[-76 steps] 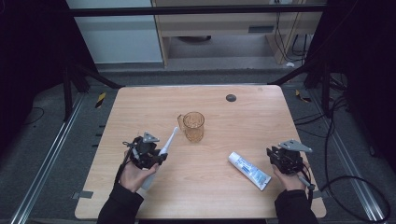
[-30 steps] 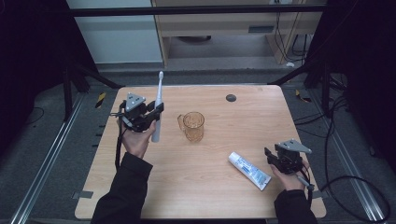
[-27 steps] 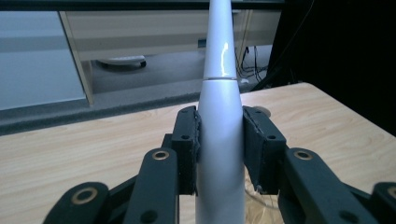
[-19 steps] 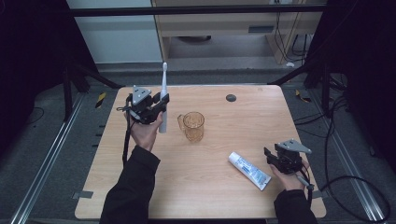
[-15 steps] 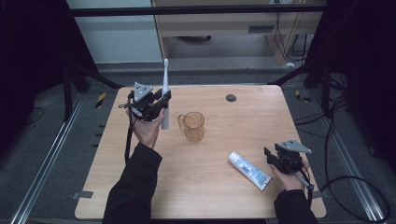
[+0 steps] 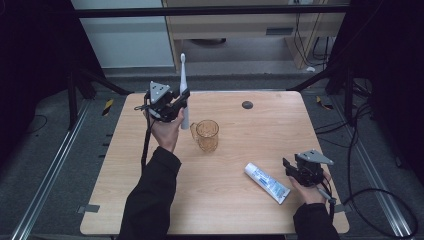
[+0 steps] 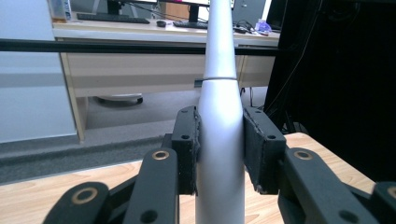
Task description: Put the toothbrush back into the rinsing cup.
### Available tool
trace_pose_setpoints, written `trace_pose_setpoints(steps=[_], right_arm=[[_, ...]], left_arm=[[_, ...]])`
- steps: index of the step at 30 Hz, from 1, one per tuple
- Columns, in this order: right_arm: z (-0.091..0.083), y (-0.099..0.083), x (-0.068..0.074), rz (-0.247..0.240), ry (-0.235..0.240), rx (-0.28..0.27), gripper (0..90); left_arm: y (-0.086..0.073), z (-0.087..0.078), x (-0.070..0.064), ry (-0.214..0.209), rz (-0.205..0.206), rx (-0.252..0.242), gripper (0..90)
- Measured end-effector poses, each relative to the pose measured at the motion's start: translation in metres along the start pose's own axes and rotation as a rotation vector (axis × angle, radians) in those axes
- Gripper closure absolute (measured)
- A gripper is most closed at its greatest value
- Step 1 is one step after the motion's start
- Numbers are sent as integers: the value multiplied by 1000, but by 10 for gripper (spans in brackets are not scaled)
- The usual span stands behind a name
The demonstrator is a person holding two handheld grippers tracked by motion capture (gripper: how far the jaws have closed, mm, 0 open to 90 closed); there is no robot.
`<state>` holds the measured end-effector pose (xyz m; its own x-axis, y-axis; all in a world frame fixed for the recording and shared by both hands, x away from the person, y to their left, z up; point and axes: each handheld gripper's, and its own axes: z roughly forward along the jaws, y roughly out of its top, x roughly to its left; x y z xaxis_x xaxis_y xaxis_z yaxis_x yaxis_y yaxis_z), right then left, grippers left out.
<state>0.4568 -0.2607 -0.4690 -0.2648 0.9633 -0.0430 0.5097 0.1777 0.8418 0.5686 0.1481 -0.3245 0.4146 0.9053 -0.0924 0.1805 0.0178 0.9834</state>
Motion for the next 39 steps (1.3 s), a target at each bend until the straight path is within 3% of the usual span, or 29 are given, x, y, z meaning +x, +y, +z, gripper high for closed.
trace_pose_setpoints(steps=[21,39], right_arm=[[0,-1,-1,1,1,-2,512],[2,-2,-2,-12,-3,-1,516]], left_arm=[[-19,31,-26,-10,16,-28,668],[-49,49,-19,-39,6,7,668]])
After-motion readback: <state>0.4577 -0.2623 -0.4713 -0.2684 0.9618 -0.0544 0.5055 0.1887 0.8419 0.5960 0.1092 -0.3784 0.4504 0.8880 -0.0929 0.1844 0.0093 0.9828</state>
